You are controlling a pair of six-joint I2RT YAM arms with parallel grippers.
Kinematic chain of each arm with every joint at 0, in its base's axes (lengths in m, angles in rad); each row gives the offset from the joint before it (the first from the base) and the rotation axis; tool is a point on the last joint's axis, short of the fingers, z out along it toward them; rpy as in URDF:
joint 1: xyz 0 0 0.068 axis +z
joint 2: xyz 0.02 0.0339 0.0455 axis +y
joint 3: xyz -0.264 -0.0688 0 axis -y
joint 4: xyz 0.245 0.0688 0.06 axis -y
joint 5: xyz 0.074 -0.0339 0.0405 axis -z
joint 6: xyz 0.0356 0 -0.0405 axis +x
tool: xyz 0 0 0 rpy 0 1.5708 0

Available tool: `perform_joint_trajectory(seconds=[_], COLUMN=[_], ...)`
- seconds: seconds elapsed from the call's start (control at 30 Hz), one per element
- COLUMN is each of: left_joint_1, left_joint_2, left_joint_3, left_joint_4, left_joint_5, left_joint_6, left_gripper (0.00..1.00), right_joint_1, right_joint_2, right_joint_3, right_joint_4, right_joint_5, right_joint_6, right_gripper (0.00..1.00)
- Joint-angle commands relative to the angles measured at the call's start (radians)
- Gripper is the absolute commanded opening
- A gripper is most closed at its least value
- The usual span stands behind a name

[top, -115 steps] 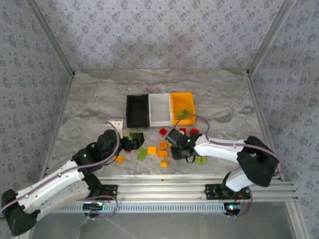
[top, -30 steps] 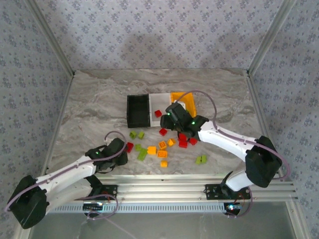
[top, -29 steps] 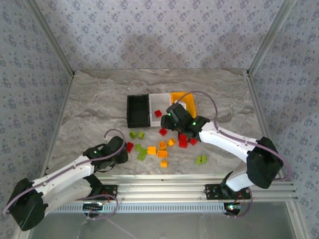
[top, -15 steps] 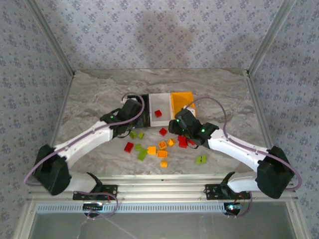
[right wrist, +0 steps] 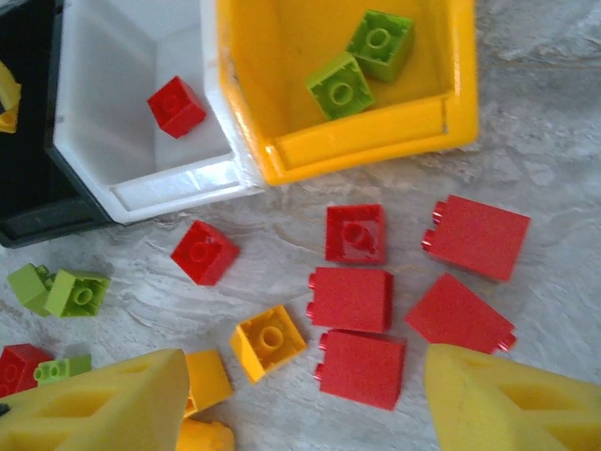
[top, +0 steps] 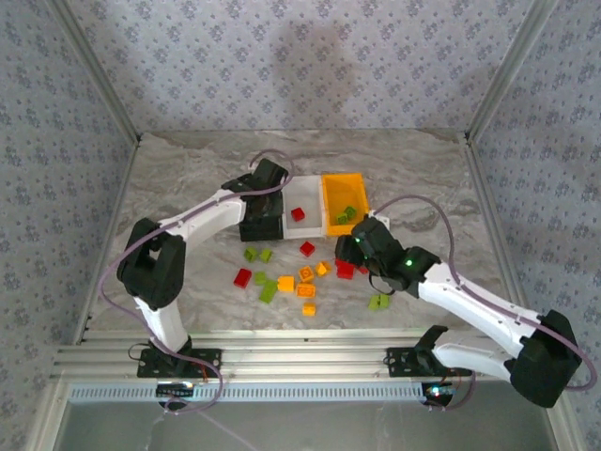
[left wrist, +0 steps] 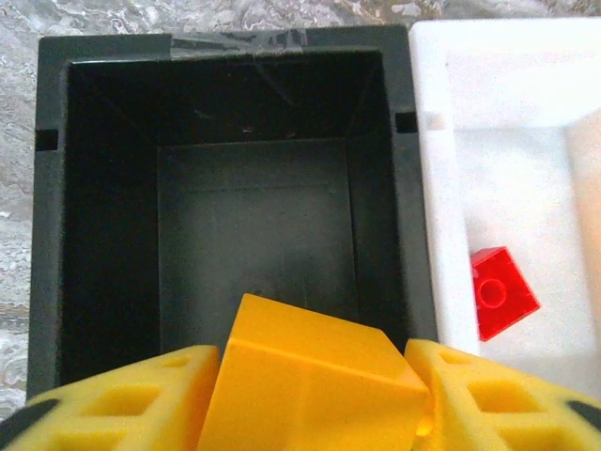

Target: Sort the legos into containers by color

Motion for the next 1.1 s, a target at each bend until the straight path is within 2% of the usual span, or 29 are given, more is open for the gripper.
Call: perform_joint_trajectory(seconds=[0.0, 0.13, 0.37, 0.43, 0.67, 0.87, 1.07], left_joint_1=[0.009, 0.008, -0.017, -0.051, -0.150, -0.155, -0.156], left_joint_2=[-0.010, -0.074, -0.319, -0.412, -0.626, -0.766, -0.857], left_joint_3=[0.053, 0.058, -0.074, -0.158, -0.448, -0.628, -0.690], left_joint_4=[-0.024, -0.016, 0.059, 0.094, 0.163, 0.190, 0.163], left_joint_5=[0.007, 0.050, 0.186, 0.191, 0.192, 0.189, 0.153], left_joint_6=[0.005, 0.002, -0.033, -0.049, -0.143, -0.198, -0.218], left_gripper=[0.62, 0.80, 0.92, 0.99, 1.00, 1.00, 1.00], right_joint_1=[-0.016, -0.035, -0.047, -0.046, -0.018, 0.026, 0.033], right_joint_2=[-0.034, -0.040, 0.024, 0.061, 0.197, 0.290, 0.354], right_joint_3=[-0.022, -0.040, -0.087, -0.093, -0.071, -0.027, -0.002], right_joint_4=[-0.063, -0.077, -0.037, -0.016, 0.045, 0.058, 0.058], right_joint_5=[0.009, -0.006, -0.021, -0.036, -0.053, -0.021, -0.016], right_joint_6=[0.033, 0.045, 0.082, 0.089, 0.111, 0.121, 0.126], right_gripper=[0.70, 0.71, 0.72, 0.72, 0.72, 0.71, 0.68])
